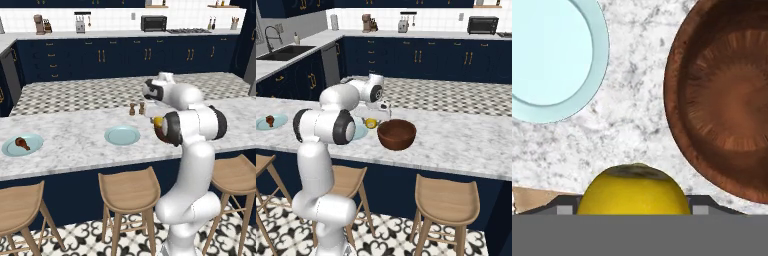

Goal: Pick the chicken drumstick and lemon from their plates and place them in the bowl. Then put the bowl in the fridge.

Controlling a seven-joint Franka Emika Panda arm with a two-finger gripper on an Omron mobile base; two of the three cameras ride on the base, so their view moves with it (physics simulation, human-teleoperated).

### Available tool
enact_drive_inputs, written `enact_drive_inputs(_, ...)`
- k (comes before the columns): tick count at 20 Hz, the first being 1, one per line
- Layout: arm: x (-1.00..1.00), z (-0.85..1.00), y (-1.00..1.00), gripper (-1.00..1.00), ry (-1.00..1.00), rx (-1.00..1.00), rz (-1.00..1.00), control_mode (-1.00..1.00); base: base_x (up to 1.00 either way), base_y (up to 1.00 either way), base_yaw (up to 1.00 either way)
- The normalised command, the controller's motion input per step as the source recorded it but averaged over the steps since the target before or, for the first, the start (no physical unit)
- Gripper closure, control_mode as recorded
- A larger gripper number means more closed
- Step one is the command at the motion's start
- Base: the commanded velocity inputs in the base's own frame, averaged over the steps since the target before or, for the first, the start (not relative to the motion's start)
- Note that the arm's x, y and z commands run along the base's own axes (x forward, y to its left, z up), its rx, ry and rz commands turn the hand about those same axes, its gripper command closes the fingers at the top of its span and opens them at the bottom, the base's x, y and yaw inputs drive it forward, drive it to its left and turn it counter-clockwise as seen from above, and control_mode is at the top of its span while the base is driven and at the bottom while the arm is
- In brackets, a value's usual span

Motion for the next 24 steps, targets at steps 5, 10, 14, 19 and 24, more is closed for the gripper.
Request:
enact_drive_inputs(5, 0.08, 0.00, -0.94, 1.00, 0.17, 0.00, -0.21, -1.00, 0.00, 0.00, 0.00)
enact_drive_inputs(10, 0.47, -0.07, -0.47, 1.00, 0.11, 0.00, -0.11, -1.00, 0.00, 0.00, 0.00)
enact_drive_inputs(14, 0.52, -0.47, -0.27, 1.00, 0.02, -0.03, -0.06, -1.00, 0.00, 0.00, 0.00)
enact_drive_inputs(19, 0.11, -0.60, -0.22, 1.00, 0.01, -0.01, -0.03, -1.00, 0.00, 0.00, 0.00)
enact_drive_inputs(24, 0.00, -0.32, -0.10, 1.00, 0.01, 0.00, -0.01, -1.00, 0.00, 0.00, 0.00)
